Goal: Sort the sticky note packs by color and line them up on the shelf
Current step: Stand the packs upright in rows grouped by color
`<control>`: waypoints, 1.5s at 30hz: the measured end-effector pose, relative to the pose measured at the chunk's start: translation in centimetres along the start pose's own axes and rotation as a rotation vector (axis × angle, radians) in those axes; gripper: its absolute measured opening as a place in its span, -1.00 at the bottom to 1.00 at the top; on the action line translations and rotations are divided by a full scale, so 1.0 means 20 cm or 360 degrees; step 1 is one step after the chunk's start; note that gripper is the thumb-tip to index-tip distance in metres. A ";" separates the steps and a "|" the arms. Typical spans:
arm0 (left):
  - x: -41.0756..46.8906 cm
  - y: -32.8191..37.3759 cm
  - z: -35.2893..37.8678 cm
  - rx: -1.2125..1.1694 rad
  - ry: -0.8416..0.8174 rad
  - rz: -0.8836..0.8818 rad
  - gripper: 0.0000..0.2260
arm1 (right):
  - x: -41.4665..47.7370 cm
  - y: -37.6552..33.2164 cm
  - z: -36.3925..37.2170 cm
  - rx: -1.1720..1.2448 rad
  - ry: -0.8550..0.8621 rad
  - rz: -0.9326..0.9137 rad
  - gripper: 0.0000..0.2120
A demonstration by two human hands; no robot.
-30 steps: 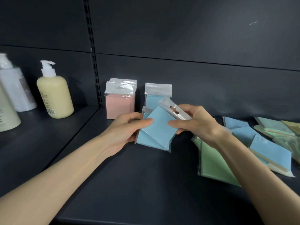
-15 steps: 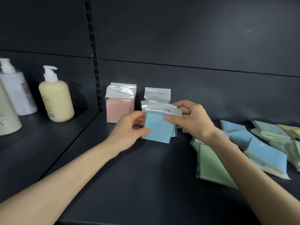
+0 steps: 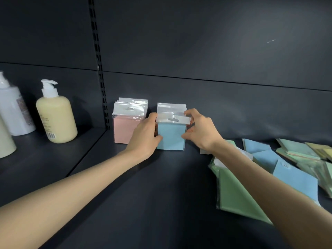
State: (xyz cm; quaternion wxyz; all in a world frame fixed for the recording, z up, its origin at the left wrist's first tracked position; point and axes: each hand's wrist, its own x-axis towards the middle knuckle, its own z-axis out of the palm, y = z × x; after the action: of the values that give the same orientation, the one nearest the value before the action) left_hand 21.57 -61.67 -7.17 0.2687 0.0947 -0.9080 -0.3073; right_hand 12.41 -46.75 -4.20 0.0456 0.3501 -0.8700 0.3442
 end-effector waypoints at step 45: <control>0.32 -0.08 -0.14 0.1640 -0.0476 0.0837 -0.55 | 0.15 0.04 0.11 -0.0497 -0.0303 -0.0030 -0.31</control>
State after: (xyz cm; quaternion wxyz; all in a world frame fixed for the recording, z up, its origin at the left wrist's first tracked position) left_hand 17.67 -66.46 -3.53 0.1244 -0.0594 -0.9611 0.2396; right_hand 9.99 -49.53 -5.42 0.0200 0.3779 -0.9099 0.1698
